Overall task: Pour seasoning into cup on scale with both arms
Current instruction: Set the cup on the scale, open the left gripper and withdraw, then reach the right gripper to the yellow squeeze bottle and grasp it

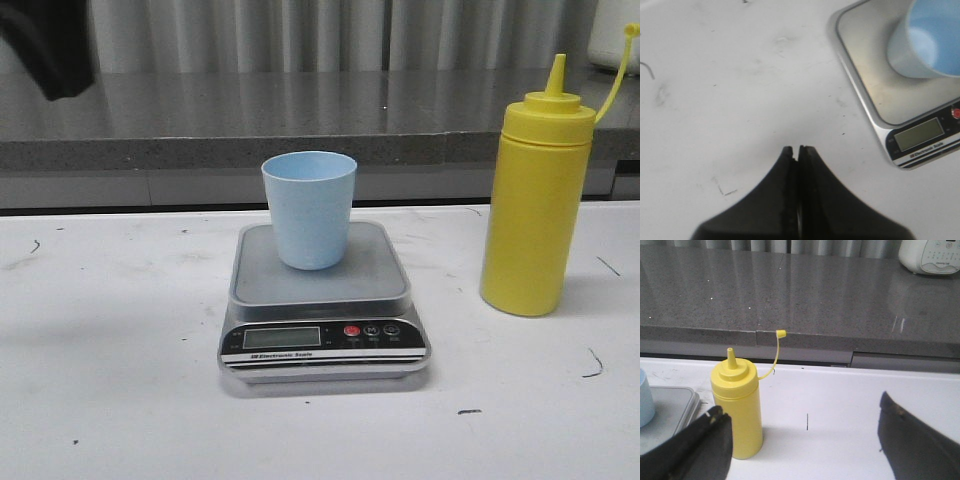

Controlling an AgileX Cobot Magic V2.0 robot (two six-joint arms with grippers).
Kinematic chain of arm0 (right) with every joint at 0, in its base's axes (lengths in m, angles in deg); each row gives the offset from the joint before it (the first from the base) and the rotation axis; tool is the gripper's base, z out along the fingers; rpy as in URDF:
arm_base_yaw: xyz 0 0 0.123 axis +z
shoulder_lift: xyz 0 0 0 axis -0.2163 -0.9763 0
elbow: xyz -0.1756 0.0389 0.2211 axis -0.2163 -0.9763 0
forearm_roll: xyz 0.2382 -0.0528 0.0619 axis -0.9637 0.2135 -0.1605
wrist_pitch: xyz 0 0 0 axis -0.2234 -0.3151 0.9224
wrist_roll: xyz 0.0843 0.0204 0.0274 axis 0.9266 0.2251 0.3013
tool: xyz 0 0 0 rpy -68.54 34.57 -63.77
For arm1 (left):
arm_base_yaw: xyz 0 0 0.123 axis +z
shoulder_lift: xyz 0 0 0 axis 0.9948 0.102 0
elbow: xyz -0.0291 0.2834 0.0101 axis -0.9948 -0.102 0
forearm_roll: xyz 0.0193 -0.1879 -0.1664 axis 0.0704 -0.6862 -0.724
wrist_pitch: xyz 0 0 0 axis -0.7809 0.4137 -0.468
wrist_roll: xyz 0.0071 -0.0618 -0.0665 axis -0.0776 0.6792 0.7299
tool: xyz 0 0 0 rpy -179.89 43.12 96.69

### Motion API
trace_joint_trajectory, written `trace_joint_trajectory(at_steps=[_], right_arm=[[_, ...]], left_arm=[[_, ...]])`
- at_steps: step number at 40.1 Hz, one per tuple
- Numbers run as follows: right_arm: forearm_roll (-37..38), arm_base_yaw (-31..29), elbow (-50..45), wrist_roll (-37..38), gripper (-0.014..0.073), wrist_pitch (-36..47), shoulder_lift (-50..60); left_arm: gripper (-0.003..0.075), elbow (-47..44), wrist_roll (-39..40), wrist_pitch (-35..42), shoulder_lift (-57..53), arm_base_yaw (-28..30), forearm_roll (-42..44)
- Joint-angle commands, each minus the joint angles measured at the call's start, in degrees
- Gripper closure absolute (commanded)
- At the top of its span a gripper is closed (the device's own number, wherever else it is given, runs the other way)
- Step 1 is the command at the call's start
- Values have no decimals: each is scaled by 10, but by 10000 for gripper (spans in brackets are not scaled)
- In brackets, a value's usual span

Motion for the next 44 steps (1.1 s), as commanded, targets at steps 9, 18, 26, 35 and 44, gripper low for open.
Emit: trace_joint_trajectory(at_steps=[9, 18, 26, 35, 44], right_arm=[[-2, -2, 19, -1, -16, 44, -15], [-2, -2, 19, -1, -16, 44, -21], [-2, -2, 19, -1, -16, 44, -21], [-2, -2, 19, -1, -16, 65, -24], [-19, -2, 21, -1, -16, 155, -105]], left_arm=[[740, -205, 17, 207, -219, 78, -4], [740, -377, 17, 374, -396, 84, -4], [740, -499, 17, 452, -551, 84, -7], [740, -553, 17, 510, -686, 84, -28], [740, -555, 17, 508, -741, 84, -28]])
